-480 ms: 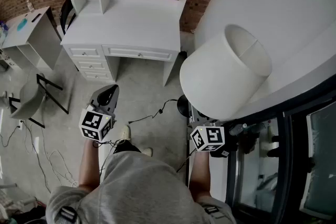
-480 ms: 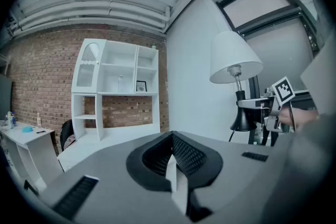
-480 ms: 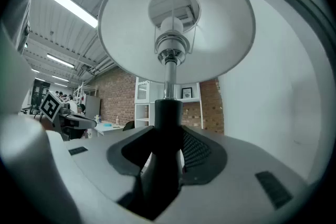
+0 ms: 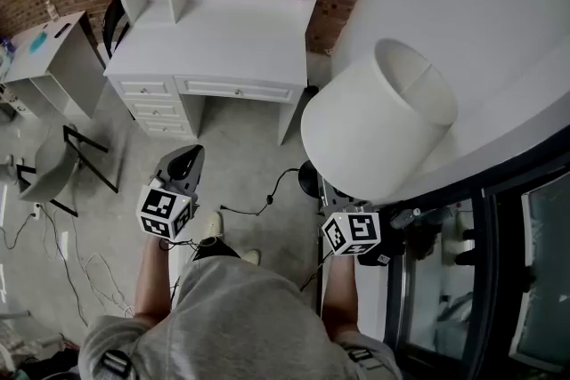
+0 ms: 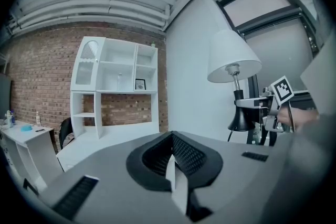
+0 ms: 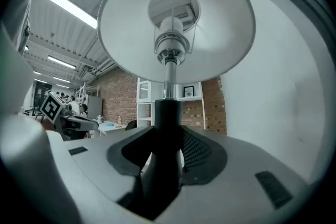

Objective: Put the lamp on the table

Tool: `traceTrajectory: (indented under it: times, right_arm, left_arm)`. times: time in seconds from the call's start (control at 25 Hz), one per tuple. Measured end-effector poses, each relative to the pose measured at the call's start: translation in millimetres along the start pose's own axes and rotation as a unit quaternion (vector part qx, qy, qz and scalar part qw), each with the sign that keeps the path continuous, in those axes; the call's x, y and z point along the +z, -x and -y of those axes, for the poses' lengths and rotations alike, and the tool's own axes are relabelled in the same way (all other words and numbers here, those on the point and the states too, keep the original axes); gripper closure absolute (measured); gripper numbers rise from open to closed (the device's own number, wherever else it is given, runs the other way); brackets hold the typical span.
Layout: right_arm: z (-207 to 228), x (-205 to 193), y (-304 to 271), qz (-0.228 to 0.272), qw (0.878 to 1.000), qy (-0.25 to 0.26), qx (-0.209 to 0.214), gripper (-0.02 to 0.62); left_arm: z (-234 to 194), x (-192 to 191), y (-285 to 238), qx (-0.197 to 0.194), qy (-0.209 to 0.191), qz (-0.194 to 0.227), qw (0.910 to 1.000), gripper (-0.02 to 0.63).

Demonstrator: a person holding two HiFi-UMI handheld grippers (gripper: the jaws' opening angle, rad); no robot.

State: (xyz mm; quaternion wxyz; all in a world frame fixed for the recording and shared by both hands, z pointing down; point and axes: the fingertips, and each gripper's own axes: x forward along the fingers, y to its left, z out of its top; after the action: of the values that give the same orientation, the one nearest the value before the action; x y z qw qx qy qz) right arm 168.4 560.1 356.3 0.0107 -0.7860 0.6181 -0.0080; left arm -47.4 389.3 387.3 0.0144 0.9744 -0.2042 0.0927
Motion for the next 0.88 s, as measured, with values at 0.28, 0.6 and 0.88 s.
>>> traceTrajectory:
  times: [0.28,0.6,0.88]
  right_arm:
    - [-7,-5,-7,-0.008,1.0,-0.01,0.016,0.422]
    - [-19,2,-32,-0.016,0.999,0.005,0.049,0.422]
    - [-46,4,-88,-0.019,0.997,0.002,0.078,0.422]
  left_arm:
    - [-3,-13,0,0.001,0.009,-0.021,0.9997,0.603]
    - [-19,-4,1,0.019,0.015,-0.013,0.9996,0.603]
    - [-70,-3,-9,0.042,0.021,-0.01,0.9988,0.603]
